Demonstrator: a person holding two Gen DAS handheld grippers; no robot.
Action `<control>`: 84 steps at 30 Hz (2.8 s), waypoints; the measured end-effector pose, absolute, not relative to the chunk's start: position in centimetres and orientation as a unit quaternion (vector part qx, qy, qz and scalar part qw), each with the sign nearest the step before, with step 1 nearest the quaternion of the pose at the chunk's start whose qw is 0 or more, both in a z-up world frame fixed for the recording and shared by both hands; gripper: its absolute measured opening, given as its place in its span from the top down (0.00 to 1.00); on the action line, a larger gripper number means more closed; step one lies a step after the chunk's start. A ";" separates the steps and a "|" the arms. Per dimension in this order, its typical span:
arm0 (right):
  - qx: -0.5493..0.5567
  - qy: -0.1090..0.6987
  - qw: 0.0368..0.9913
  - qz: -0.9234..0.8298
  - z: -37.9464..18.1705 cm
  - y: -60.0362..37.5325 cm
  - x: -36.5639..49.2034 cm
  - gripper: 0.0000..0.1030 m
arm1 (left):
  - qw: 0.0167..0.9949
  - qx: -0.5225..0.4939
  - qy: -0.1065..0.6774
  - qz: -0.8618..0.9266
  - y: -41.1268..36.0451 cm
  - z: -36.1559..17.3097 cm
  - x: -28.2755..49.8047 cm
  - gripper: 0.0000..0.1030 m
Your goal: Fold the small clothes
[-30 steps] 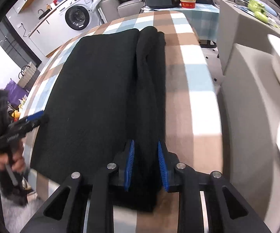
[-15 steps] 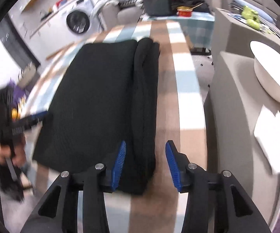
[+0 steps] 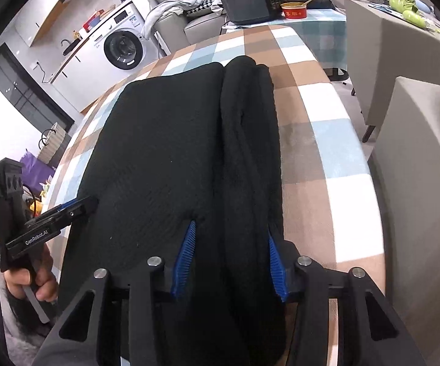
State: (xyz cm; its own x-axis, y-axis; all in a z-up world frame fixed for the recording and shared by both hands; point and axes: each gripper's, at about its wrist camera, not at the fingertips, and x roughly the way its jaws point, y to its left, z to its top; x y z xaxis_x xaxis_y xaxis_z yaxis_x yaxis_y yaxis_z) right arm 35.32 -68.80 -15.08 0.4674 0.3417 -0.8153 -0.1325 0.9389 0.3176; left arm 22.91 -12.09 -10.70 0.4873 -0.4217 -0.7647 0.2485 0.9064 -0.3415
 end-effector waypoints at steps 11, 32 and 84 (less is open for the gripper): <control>0.086 0.497 0.846 0.171 -14.8 -62.7 37.1 0.72 | 0.869 -0.137 0.454 -0.142 -5.2 -10.7 24.3 0.83; 0.072 0.495 0.840 0.212 -14.0 -57.2 33.7 0.60 | 0.875 -0.109 0.463 -0.092 -1.0 -10.6 19.6 0.64; 0.022 0.440 0.875 0.201 -14.4 -56.1 33.1 0.66 | 0.885 0.002 0.421 -0.197 -7.3 -9.6 10.6 0.48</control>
State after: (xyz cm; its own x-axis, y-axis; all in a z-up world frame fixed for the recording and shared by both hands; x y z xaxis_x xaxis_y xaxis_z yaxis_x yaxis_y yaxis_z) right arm 33.06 -56.14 -14.44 0.5319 0.3707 -0.7613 -0.3328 0.9183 0.2146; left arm 10.57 -7.32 -9.57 0.5676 -0.3466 -0.7467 0.3503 0.9225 -0.1619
